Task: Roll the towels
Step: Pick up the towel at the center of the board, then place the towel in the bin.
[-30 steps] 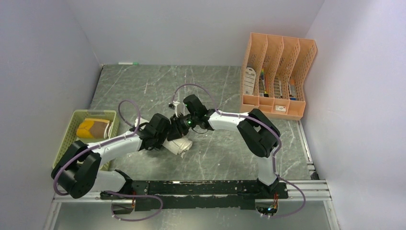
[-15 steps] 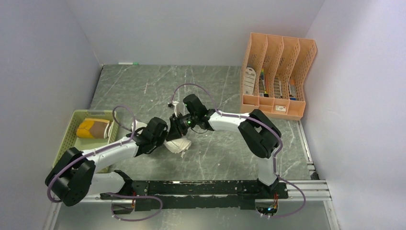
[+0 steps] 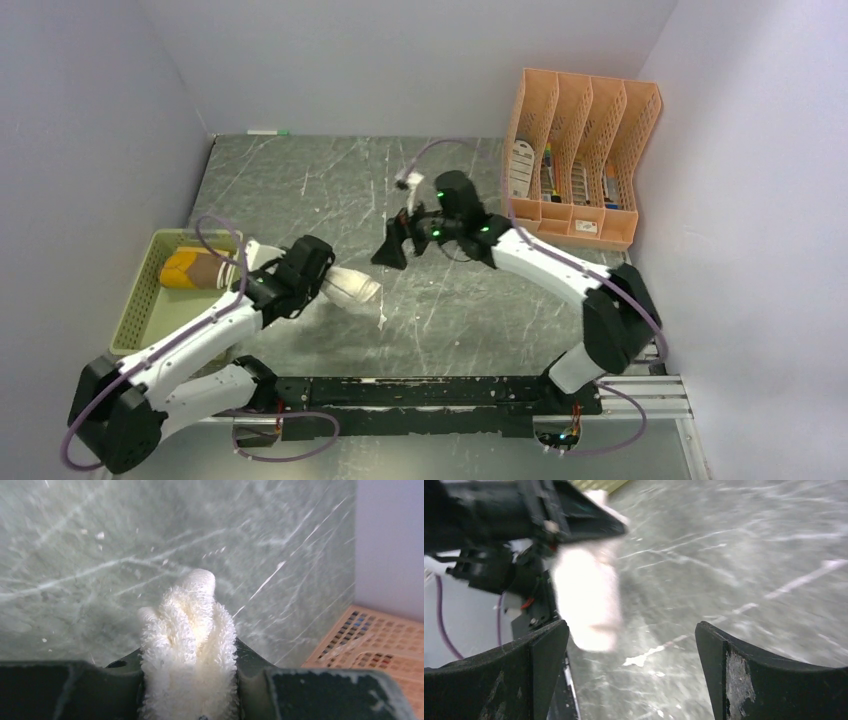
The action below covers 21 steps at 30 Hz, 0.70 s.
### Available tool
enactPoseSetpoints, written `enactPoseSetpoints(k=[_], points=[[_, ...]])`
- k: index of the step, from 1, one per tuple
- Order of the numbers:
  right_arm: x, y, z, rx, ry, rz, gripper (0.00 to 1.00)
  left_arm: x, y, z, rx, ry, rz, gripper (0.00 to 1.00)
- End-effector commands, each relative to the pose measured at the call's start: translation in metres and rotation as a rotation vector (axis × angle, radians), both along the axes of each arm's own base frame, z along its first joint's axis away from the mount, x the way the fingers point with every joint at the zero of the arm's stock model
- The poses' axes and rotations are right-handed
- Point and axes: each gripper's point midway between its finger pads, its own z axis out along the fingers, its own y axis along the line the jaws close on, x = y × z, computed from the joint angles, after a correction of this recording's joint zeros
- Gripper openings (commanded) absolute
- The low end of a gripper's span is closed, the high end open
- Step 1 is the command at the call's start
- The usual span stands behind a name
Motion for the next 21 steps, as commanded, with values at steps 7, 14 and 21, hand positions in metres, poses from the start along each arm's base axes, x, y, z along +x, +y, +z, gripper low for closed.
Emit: enactPoseSetpoints(k=[7,14,21], points=[[0.04,-0.076,0.039,0.029,-0.118,-0.23,1.0,-0.008,0.159,0.078,0.265,0.028,0.106,0.07],[0.02,-0.076,0.041,0.078,-0.074,-0.183,1.0,-0.015,0.214,0.067,0.227,0.115,0.18,0.07],[0.002,-0.082,0.044,0.085,-0.067,-0.15,1.0,-0.02,0.249,0.071,0.24,0.147,0.252,0.07]])
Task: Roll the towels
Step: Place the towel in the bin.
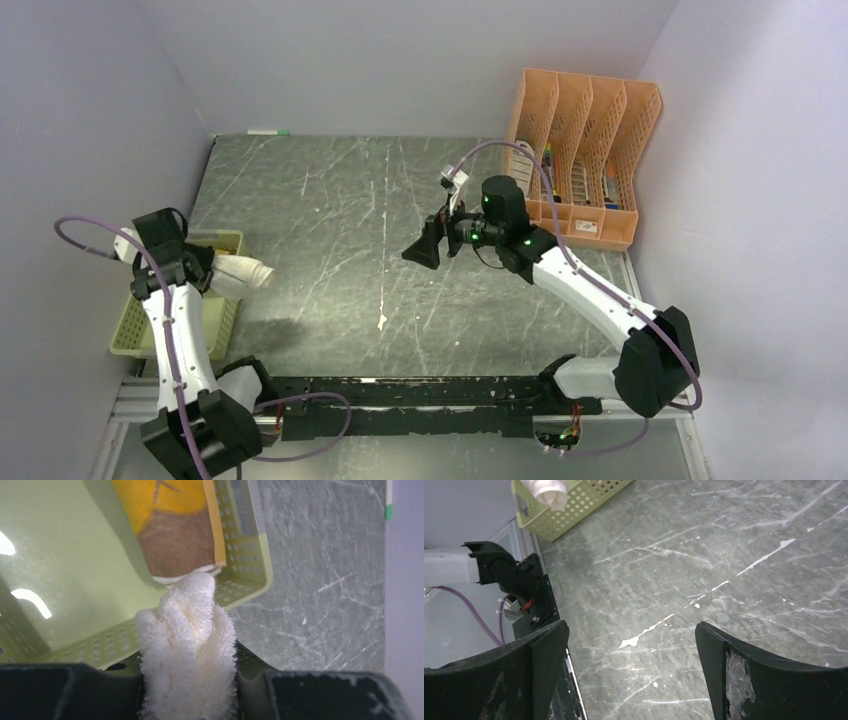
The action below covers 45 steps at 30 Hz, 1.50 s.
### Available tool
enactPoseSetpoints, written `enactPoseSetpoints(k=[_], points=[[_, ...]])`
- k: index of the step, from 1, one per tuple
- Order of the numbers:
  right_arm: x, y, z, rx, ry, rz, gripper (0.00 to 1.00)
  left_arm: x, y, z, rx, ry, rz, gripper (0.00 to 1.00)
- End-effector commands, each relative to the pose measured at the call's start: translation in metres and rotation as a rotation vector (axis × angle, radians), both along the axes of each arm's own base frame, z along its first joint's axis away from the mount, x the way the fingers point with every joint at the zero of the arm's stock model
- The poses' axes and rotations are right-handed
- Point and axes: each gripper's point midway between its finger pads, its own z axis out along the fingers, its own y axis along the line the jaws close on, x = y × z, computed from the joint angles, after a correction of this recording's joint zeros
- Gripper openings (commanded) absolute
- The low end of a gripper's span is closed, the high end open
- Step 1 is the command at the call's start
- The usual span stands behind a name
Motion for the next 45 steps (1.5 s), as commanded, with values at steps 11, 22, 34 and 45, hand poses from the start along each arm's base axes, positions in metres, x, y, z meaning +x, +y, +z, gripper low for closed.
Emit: enactPoseSetpoints(k=[11,22,34,45], points=[[-0.033,-0.005,0.023,0.093,0.011,0.063,1.0,-0.035,0.072,-0.027,-0.134,-0.015,0.108,0.06],[-0.043,-0.006,0.021,0.111,0.035,0.084,1.0,-0.052,0.108,-0.053,-0.148,-0.045,0.275,0.07],[-0.046,-0.003,0.017,0.125,0.056,0.108,1.0,-0.053,0.105,-0.088,-0.228,-0.11,0.417,0.07],[-0.05,0.001,0.01,0.142,0.092,0.134,1.0,-0.062,0.118,-0.108,-0.188,-0.039,0.458,0.09]])
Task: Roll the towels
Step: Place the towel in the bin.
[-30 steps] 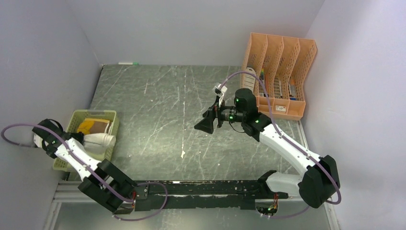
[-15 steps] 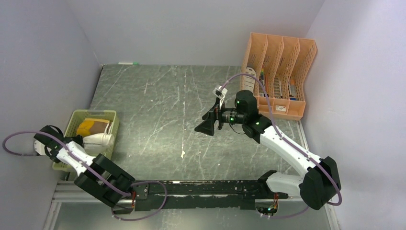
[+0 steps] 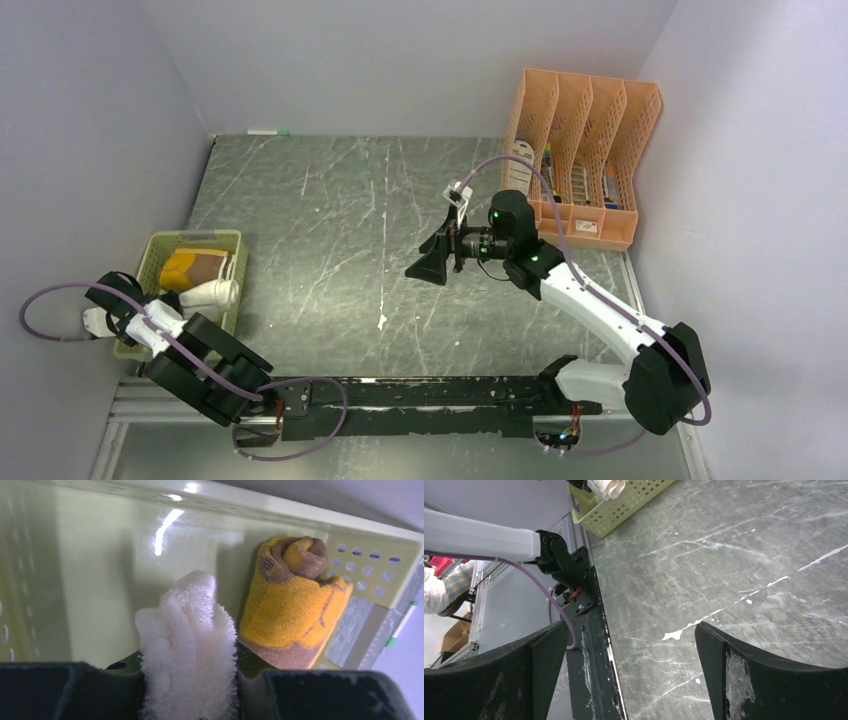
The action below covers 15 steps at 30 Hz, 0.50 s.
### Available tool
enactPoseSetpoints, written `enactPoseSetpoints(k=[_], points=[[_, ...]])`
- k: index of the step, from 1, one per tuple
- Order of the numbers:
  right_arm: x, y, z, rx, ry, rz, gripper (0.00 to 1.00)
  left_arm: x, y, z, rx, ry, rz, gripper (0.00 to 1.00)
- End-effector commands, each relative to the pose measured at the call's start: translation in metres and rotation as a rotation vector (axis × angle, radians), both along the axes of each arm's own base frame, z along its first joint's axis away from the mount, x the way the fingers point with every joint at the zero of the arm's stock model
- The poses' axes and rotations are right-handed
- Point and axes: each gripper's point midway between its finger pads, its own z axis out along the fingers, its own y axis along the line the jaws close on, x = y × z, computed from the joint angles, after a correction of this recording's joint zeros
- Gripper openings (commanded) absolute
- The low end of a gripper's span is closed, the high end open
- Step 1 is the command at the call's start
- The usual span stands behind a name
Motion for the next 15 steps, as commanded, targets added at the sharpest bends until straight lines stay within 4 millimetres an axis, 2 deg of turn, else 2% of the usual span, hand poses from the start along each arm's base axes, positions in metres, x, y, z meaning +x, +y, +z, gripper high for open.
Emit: enactPoseSetpoints(k=[1,3,6,10,11,13,15], points=[[-0.004,0.004,-0.002,0.02,0.015,0.03,1.0,0.002,0.019,-0.001,0.03,0.009,0.032,0.11],[-0.003,0.003,-0.001,0.019,0.014,0.029,1.0,0.005,0.02,-0.001,0.027,-0.008,0.024,0.2],[-0.004,0.003,-0.002,0.015,0.011,0.027,1.0,0.008,0.024,0.004,0.029,-0.005,0.02,0.42],[-0.004,0.003,-0.004,0.016,0.017,0.028,1.0,0.0,0.03,0.02,0.069,0.043,0.047,0.6],[-0.004,0.003,-0.004,0.017,0.017,0.03,1.0,-0.002,0.031,0.025,0.081,0.049,0.052,0.69],[-0.004,0.004,-0.005,0.018,0.021,0.033,1.0,-0.005,0.03,0.032,0.082,0.063,0.062,0.97],[-0.005,0.004,-0.005,0.022,0.022,0.038,1.0,-0.007,0.029,0.036,0.07,0.076,0.068,0.99]])
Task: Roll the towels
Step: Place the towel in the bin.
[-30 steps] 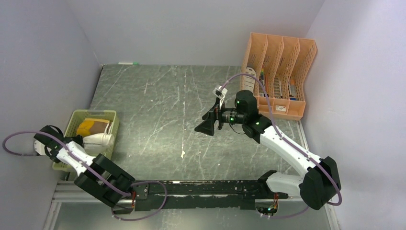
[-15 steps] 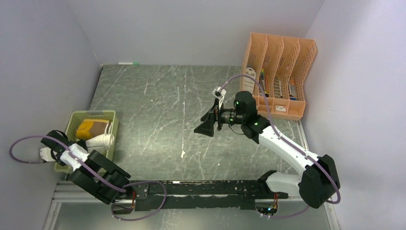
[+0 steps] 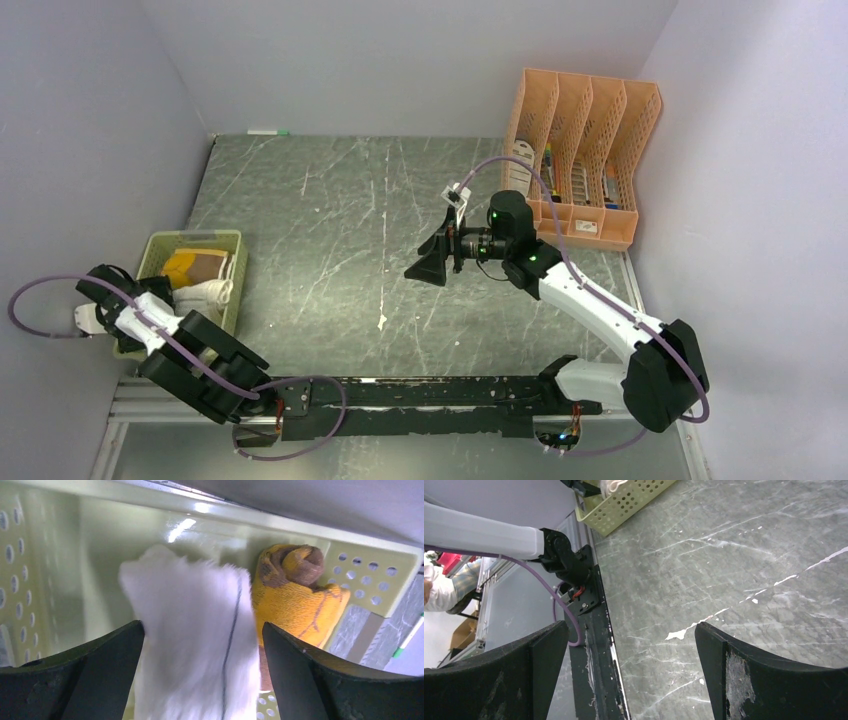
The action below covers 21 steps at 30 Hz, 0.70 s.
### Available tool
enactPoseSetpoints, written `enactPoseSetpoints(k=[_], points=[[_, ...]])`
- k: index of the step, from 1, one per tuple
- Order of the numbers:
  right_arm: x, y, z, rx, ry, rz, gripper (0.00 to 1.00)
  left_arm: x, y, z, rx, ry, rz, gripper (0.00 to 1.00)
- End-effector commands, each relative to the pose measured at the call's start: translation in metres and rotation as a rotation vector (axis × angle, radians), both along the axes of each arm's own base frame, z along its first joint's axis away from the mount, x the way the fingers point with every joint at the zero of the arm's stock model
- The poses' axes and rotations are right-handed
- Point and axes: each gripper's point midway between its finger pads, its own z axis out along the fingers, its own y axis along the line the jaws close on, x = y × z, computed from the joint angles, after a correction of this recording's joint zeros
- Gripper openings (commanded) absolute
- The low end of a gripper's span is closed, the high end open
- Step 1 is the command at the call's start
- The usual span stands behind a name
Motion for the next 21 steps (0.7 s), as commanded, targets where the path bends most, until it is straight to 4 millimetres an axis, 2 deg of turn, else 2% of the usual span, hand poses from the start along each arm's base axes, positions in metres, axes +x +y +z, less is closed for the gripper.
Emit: enactPoseSetpoints(k=[1,6,9,15,21], points=[[-0.003,0.002,0.001,0.017,-0.005,0.021,1.0,-0.002,0.021,0.035,0.09,0.013,0.038,0.99],[-0.003,0.001,0.001,0.02,-0.007,0.02,1.0,0.001,0.015,0.044,0.086,-0.013,0.029,0.99],[-0.004,0.001,0.001,0.019,-0.008,0.019,1.0,0.006,0.012,0.059,0.104,-0.044,0.018,0.99],[-0.005,0.001,0.001,0.022,-0.005,0.021,1.0,0.02,-0.014,0.091,0.14,-0.098,-0.041,0.99],[-0.004,0.002,0.0,0.023,-0.004,0.021,1.0,0.01,-0.041,0.083,0.127,-0.093,-0.079,0.99]])
